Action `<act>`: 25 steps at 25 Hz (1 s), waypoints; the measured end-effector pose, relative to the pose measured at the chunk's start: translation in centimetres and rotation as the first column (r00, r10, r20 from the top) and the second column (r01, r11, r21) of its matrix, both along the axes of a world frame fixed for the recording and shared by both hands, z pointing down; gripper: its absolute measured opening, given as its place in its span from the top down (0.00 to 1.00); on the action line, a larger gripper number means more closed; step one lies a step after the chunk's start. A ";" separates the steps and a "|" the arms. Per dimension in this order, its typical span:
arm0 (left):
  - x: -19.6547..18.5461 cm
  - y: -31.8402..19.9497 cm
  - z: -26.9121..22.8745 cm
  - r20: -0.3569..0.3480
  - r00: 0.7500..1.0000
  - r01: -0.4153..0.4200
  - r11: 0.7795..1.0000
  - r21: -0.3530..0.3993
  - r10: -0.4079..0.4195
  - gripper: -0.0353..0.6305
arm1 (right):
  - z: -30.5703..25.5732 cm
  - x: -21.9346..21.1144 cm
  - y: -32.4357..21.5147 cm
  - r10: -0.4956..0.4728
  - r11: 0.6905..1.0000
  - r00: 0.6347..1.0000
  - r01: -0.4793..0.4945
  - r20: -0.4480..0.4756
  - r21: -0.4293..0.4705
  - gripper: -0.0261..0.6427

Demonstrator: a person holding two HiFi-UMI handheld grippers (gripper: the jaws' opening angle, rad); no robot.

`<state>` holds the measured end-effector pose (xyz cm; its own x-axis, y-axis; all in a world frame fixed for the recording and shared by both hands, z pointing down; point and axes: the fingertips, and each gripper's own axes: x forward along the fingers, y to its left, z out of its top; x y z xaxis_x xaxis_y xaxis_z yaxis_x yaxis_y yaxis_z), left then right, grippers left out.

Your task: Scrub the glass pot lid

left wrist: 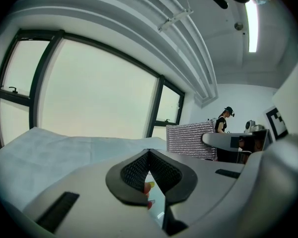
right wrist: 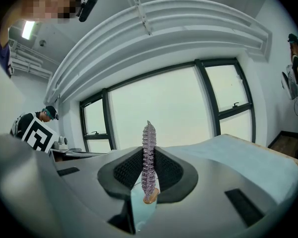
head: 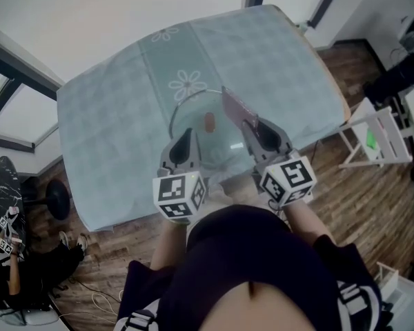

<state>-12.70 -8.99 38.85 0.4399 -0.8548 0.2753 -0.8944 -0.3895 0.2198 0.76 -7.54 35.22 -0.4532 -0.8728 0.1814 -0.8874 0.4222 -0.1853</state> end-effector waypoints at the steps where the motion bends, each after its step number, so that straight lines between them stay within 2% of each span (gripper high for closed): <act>1: -0.2 -0.5 0.2 -0.001 1.000 -0.002 1.000 -0.001 0.002 0.95 | 0.1 -0.2 -0.5 0.004 1.000 1.000 -0.004 -0.002 0.001 0.86; 9: -1.0 -3.4 1.3 -0.020 0.999 -0.025 0.999 -0.021 0.025 0.95 | 1.5 -0.3 -3.6 0.049 0.999 0.999 -0.049 -0.012 -0.022 0.86; 14: -1.6 -4.5 2.2 -0.020 0.999 -0.032 0.999 -0.039 0.031 0.95 | 2.6 -0.2 -5.4 0.071 0.997 0.995 -0.073 -0.063 -0.027 0.86; 19: -2.4 -5.1 3.5 -0.020 1.000 -0.025 0.997 -0.069 0.023 0.95 | 4.4 0.0 -7.5 0.053 0.998 0.980 -0.059 -0.194 -0.022 0.86; 25: -2.9 -5.7 5.1 -0.004 1.000 -0.005 0.995 -0.098 0.005 0.95 | 8.1 -0.3 -9.7 -0.018 0.999 0.916 0.002 -0.401 -0.042 0.86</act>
